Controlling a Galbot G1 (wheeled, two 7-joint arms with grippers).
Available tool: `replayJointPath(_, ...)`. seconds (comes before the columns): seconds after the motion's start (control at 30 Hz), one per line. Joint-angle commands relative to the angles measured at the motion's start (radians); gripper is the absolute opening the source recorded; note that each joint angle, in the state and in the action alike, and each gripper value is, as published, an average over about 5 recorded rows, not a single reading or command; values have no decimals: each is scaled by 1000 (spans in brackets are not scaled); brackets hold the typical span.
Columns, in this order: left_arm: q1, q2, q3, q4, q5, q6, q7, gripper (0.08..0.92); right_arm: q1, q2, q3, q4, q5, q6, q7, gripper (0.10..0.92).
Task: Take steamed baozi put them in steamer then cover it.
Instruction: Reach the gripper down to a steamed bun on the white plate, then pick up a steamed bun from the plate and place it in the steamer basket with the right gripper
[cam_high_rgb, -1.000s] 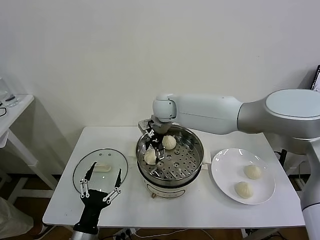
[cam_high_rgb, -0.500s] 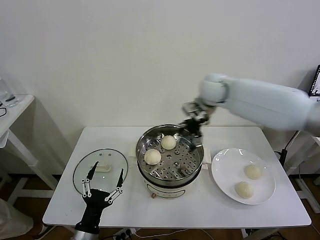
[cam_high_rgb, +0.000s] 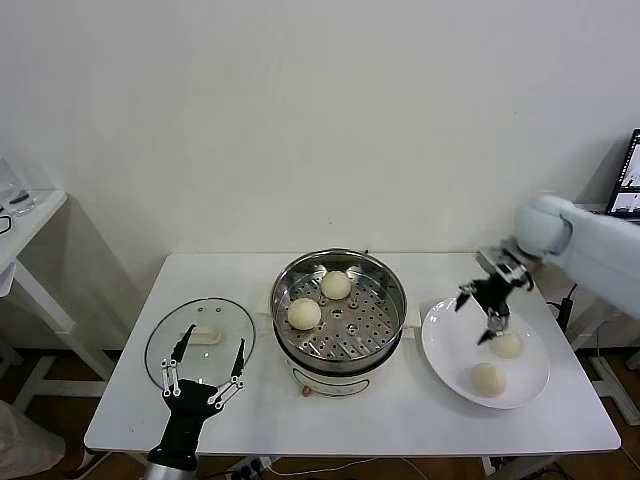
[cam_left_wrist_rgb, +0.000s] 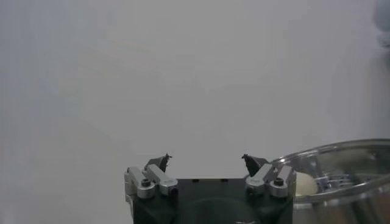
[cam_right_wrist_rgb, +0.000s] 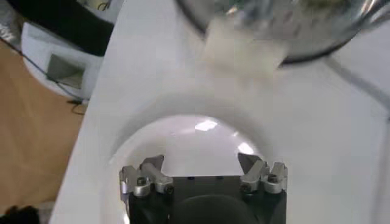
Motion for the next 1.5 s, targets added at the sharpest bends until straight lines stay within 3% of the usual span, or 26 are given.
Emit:
replayJointPath(0.03, 10, -1, -4, 0, 2, -2, -1, 823, -243, -79, 116, -38, -113, 27, 29, 816)
replayJointPath(0.5, 30, -1, -3, 1, 11, -9, -3, 823, -327, -30, 186, -71, -118, 18, 61, 812)
replayJointPath(0.83, 27, -2, -3, -1, 13, -6, -5, 823, -256, -26, 167, -51, -99, 16, 68, 689)
replayJointPath(1.0, 24, -1, 0, -3, 15, -4, -5, 823, -138, -39, 144, -5, -72, 33, 32, 679)
replayJointPath(1.3, 25, 3, 5, -13, 17, -2, -5, 823, 353, 103, -44, 75, -13, 319, -26, 673)
replayJointPath(1.5, 31, 3, 4, -17, 21, -4, -6, 823, 473, 265, -95, 144, 13, 439, 14, 672)
